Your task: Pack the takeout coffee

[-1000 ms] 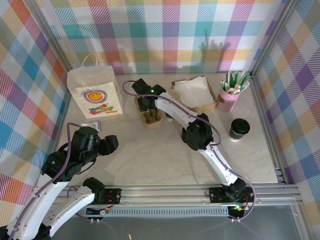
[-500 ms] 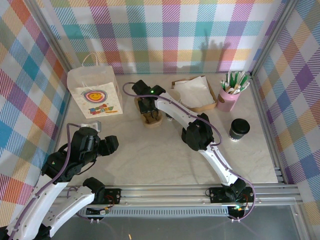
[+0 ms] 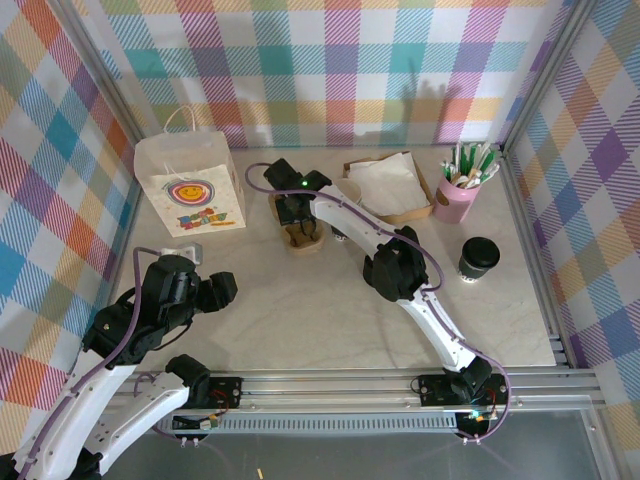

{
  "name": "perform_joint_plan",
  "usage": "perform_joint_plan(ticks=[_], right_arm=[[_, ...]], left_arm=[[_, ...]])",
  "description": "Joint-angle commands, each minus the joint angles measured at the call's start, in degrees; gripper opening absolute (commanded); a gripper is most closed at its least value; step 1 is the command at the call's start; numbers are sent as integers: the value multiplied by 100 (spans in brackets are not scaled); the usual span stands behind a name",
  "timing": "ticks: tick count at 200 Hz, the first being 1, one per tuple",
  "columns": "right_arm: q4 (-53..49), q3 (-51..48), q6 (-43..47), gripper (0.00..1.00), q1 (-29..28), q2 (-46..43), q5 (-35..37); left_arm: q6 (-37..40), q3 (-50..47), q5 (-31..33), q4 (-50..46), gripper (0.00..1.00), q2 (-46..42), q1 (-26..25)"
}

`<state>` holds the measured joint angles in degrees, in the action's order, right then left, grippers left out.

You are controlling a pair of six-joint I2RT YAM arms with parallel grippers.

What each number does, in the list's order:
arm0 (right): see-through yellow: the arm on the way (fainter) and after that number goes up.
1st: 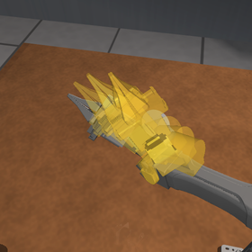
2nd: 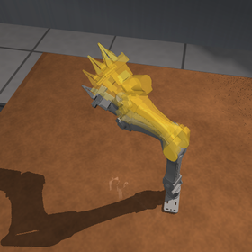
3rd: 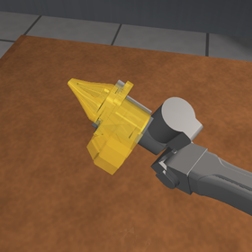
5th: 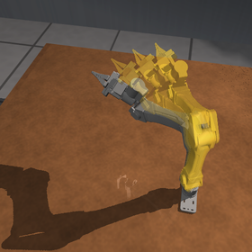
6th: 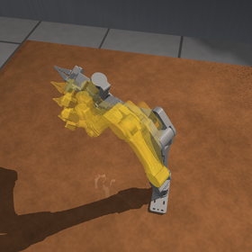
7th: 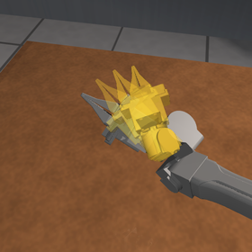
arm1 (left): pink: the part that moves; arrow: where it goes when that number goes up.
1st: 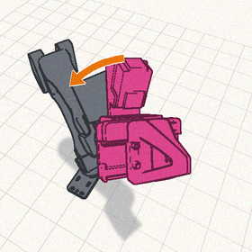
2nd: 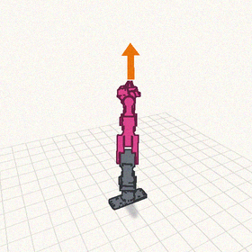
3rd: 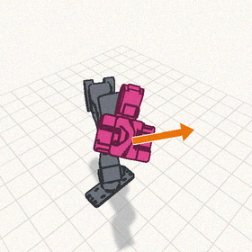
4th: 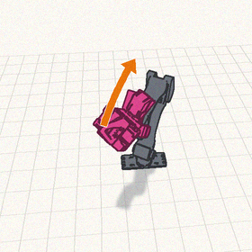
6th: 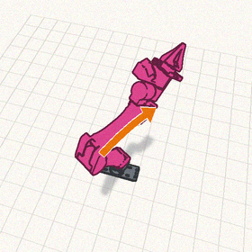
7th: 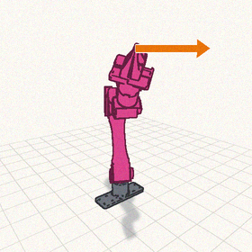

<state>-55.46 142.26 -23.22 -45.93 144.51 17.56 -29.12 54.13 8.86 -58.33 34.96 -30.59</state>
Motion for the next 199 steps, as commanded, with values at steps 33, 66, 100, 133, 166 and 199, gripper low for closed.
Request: perform_joint_plan(ticks=[33,66,100,133,166,199], right_arm=[[20,56,-12,48,58,51,-103],[-194,45,-74,48,60,25,-182],[-314,-78,-74,48,58,43,-266],[-292,-77,-95,48,58,117,-273],[-197,-72,-95,49,66,182,-159],[-116,7,-92,47,74,275,-105]], left_arm=[[-24,10,26,-43,67,-97,49],[-38,11,29,-41,67,-104,44],[-33,-19,34,-13,67,-112,50],[-49,-47,10,10,67,-111,46],[-38,-38,2,-3,67,-121,44],[-11,-25,-5,-12,67,-113,44]])
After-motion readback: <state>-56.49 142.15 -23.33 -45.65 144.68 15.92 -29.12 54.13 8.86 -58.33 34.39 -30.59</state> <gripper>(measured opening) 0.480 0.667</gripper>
